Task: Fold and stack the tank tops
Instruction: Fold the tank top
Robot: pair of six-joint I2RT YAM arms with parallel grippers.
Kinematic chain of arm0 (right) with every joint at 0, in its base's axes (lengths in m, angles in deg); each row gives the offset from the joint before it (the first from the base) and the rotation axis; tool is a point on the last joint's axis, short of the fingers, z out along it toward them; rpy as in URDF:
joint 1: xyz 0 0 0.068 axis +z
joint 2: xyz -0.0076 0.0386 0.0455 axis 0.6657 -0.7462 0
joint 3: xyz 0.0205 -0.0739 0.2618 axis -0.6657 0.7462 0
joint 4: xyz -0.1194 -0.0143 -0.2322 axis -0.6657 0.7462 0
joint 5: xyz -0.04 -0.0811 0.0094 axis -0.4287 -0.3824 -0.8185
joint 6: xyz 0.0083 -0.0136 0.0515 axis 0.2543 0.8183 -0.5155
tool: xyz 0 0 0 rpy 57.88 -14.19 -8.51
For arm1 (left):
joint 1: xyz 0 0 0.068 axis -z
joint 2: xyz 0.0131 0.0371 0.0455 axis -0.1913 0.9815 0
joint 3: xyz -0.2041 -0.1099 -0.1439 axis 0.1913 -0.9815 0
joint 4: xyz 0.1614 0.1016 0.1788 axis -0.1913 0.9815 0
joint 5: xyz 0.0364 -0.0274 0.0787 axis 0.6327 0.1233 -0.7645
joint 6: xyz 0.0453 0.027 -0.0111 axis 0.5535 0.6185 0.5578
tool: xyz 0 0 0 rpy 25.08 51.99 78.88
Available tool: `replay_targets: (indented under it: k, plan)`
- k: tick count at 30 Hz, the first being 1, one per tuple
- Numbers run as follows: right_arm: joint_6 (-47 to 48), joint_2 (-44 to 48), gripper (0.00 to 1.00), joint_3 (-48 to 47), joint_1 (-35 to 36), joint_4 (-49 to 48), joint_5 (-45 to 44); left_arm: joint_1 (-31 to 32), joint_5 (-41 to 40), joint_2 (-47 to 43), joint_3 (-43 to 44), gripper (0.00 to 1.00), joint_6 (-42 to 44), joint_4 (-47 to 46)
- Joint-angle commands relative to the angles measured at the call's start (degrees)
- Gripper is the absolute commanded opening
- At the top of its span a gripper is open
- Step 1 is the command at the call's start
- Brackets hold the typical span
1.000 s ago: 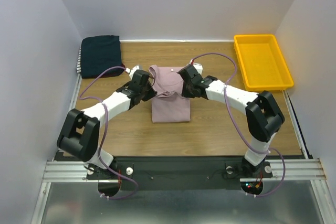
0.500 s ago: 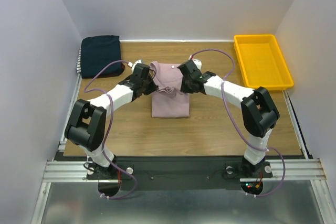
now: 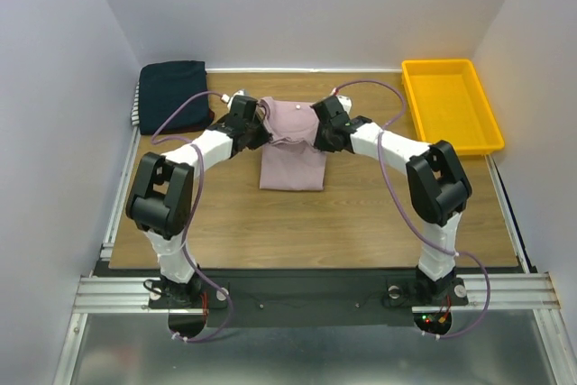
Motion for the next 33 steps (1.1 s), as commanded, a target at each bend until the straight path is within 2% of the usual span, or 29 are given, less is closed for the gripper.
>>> replay_targets:
  k: [1, 2, 4, 5, 6, 7, 8, 9, 10, 11, 13, 15, 16, 18, 19, 20, 22, 23, 25, 28, 29, 33]
  plan:
    - [0.5, -2.1, 0.09, -2.1, -1.9, -3.4, 0.9, -1.8, 1.8, 3.9, 4.0, 0.02, 3.3, -3.0]
    - [0.5, -2.4, 0.18, -2.4, -2.1, -3.6, 1.5, -1.9, 2.0, 4.5, 4.7, 0.17, 4.1, -3.3]
    - [0.6, -2.3, 0.33, -2.8, -2.4, -3.7, 1.4, -2.1, 2.1, 4.8, 4.7, 0.34, 4.9, -4.9]
    - [1.0, -2.0, 0.44, -3.1, -2.4, -3.8, 0.9, -2.3, 2.0, 3.5, 4.0, 0.45, 5.2, -6.6]
    - [1.2, -1.8, 0.5, -3.3, -2.4, -3.8, 0.6, -2.4, 2.0, 2.6, 3.4, 0.5, 5.4, -6.6]
    - [1.4, -1.0, 0.61, -3.5, -2.4, -3.8, 0.2, -2.5, 2.0, 1.6, 2.7, 0.55, 5.4, -8.0]
    - [1.9, -0.8, 0.66, -4.3, -2.5, -3.8, 0.0, -2.8, 2.1, 0.8, 2.7, 0.64, 5.4, -8.3]
    - [2.1, -0.4, 0.71, -4.7, -2.5, -3.8, -0.4, -3.0, 2.3, -0.6, 2.8, 0.65, 5.9, -8.3]
    - [2.4, -0.1, 0.78, -5.1, -2.6, -3.8, -1.2, -3.2, 2.2, -1.5, 3.3, 0.7, 5.9, -8.1]
    - [2.7, 0.2, 0.81, -5.4, -2.7, -3.7, -1.5, -3.3, 2.0, -2.2, 3.4, 0.83, 6.0, -7.8]
    - [2.8, 0.7, 0.84, -5.7, -2.8, -3.6, -1.7, -3.6, 1.1, -4.0, 3.8, 0.83, 5.8, -6.6]
    - [2.7, 2.1, 0.81, -5.2, -2.8, -3.7, -0.3, -3.5, 0.4, -5.8, 3.6, 0.82, 4.9, -5.1]
    - [2.4, 2.8, 0.77, -4.2, -2.6, -3.8, 1.5, -3.4, 0.5, -6.4, 2.5, 0.79, 3.6, -4.4]
    - [2.1, 3.6, 0.71, -3.2, -2.3, -3.8, 2.7, -2.7, 0.1, -7.7, 0.5, 0.65, 2.6, -4.3]
    - [1.9, 3.7, 0.65, -2.3, -1.7, -3.8, 3.8, -1.3, -0.3, -8.0, -0.2, 0.58, 1.9, -4.1]
    - [1.6, 3.6, 0.55, -2.1, -1.2, -3.8, 4.0, -0.6, -0.9, -8.3, -2.0, 0.53, 1.5, -4.1]
    - [1.7, 2.5, 0.51, -2.3, 0.1, -3.9, 4.1, 2.1, -2.1, -8.7, -3.5, 0.44, 0.4, -3.9]
    - [2.0, 1.6, 0.49, -2.7, 0.4, -3.9, 4.4, 2.8, -2.0, -8.9, -5.1, 0.35, -0.1, -3.9]
    - [2.5, -0.9, 0.45, -3.7, 0.6, -3.9, 5.0, 4.3, -4.1, -9.7, -6.9, 0.25, -1.4, -4.4]
    - [2.5, -4.2, 0.39, -6.4, 0.6, -3.9, 4.6, 6.3, -4.6, -11.2, -11.5, 0.17, -3.9, -6.5]
    - [3.1, -5.3, 0.35, -8.4, 0.7, -3.9, 4.5, 7.2, -4.6, -11.5, -13.5, 0.12, -4.9, -7.2]
    - [3.3, -10.8, 0.26, -13.3, 0.6, -3.8, 5.4, 9.2, -5.2, -9.4, -16.6, 0.07, -6.1, -8.9]
